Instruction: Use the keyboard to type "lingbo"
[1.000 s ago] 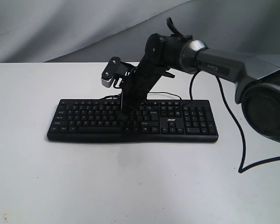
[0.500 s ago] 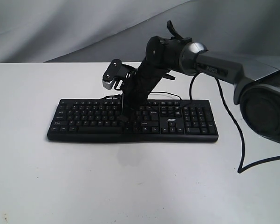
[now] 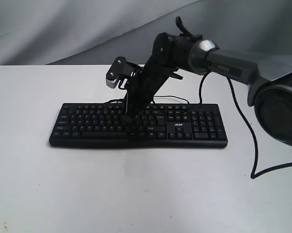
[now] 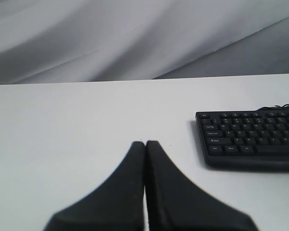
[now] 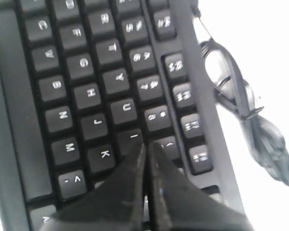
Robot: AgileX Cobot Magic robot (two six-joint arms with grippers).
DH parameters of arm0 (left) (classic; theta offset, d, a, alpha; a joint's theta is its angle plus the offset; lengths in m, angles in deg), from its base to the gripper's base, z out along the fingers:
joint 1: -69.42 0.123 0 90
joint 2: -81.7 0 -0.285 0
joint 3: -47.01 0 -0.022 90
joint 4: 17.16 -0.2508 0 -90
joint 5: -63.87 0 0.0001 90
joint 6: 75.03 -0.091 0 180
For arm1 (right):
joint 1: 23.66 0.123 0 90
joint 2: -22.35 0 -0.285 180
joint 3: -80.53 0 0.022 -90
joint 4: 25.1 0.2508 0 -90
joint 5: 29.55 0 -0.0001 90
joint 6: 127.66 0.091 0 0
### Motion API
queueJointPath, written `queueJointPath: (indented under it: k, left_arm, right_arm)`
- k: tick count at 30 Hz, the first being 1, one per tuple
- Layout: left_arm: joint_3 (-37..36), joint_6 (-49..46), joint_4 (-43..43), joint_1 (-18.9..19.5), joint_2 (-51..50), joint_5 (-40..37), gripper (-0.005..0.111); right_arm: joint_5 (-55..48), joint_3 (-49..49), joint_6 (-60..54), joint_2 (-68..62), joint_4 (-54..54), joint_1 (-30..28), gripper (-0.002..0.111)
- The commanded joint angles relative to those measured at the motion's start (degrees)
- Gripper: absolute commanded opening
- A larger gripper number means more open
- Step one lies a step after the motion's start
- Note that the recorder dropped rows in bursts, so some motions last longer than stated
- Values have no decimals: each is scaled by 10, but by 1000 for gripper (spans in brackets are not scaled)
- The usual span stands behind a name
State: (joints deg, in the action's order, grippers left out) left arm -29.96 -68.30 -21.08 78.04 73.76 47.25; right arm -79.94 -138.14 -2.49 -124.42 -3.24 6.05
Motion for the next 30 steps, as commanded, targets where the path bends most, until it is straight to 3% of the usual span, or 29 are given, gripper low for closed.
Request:
queueJointPath:
  k: [1, 18, 24, 30]
  left_arm:
    - [-2, 2, 5, 1, 1, 3, 1]
    - [-2, 2, 5, 1, 1, 3, 1]
    - [-2, 2, 5, 1, 1, 3, 1]
    - [-2, 2, 5, 1, 1, 3, 1]
  right_arm:
    - [-10, -2, -4, 59, 1, -5, 0]
    - [-12, 14, 78, 341, -1, 1, 0]
    - [62, 125, 82, 483, -5, 26, 0]
    - [243, 325, 83, 650, -7, 62, 0]
